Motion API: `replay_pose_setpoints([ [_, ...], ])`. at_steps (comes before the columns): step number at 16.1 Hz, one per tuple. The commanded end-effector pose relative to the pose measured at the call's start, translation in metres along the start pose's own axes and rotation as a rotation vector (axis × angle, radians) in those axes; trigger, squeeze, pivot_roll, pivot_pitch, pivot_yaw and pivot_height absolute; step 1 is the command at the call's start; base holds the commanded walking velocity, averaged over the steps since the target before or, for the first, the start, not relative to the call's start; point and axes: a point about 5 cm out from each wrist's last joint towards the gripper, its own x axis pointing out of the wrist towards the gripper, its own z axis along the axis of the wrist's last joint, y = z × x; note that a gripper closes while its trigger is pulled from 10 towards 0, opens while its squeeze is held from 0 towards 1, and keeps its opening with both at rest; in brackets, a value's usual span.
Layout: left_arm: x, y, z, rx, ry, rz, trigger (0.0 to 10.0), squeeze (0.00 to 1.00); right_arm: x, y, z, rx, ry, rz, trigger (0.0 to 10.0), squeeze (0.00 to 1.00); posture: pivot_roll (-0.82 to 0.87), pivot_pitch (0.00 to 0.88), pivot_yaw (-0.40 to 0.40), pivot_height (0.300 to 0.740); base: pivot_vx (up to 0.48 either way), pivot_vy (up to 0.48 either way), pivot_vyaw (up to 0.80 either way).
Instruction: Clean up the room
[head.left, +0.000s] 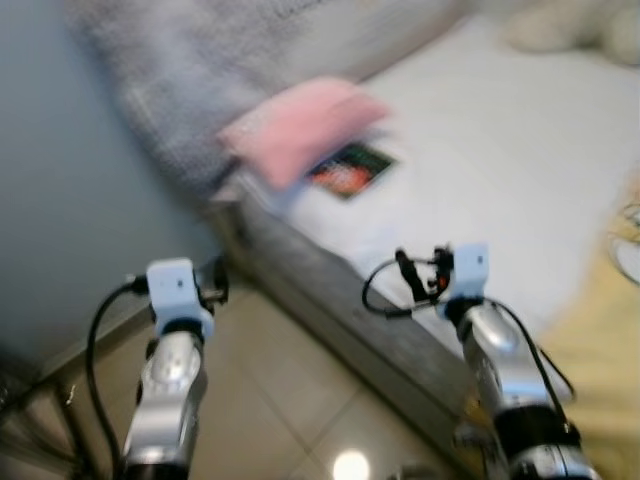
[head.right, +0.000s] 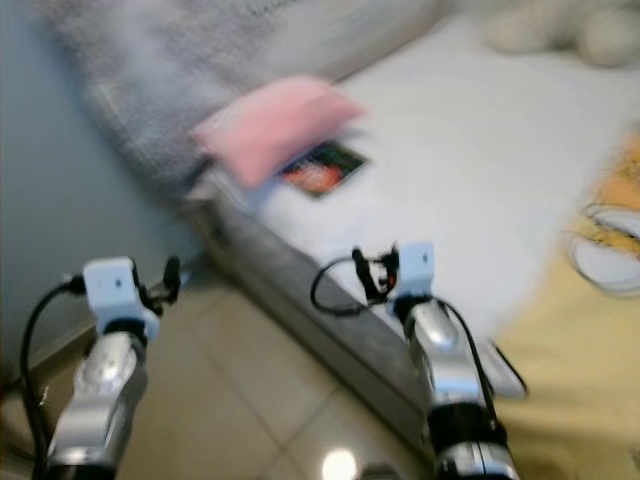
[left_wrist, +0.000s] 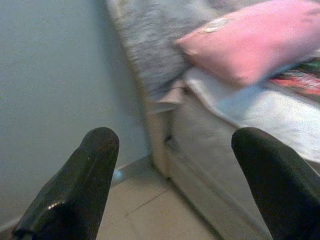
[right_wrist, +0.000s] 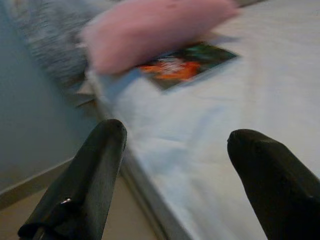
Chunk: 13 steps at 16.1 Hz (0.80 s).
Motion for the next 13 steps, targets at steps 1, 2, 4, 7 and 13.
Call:
replay_pose_setpoints([
  [1,-0.002,0.007,-0.003,0.010,0.014,0.025,10.0,0.00,0.003,0.007,0.000,0.016,0.000,0.026,10.0,0.00,-0.14,0.000,0.119,0.740,0.000,0.000,0.60],
  [2,-0.004,0.008,-0.004,0.010,0.016,0.014,10.0,0.00,0.001,0.004,0.000,0.014,-0.004,0.013,10.0,0.00,-0.14,0.000,0.119,0.740,0.000,0.000,0.60],
  [4,-0.007,0.004,-0.003,0.027,-0.004,-0.037,10.0,0.00,-0.002,-0.002,-0.001,-0.007,0.002,-0.010,10.0,0.00,-0.15,0.000,0.125,0.740,0.000,0.000,0.60],
  [7,-0.008,-0.004,0.001,0.028,-0.024,-0.082,10.0,0.00,-0.002,-0.004,-0.001,-0.013,0.006,-0.021,10.0,0.00,-0.16,0.000,0.124,0.740,0.000,0.000,0.59],
  [13,-0.006,-0.012,-0.002,0.029,-0.013,-0.086,10.0,0.00,-0.001,-0.004,0.002,-0.043,0.006,-0.003,10.0,0.00,-0.17,0.000,0.120,0.740,0.000,0.000,0.59],
])
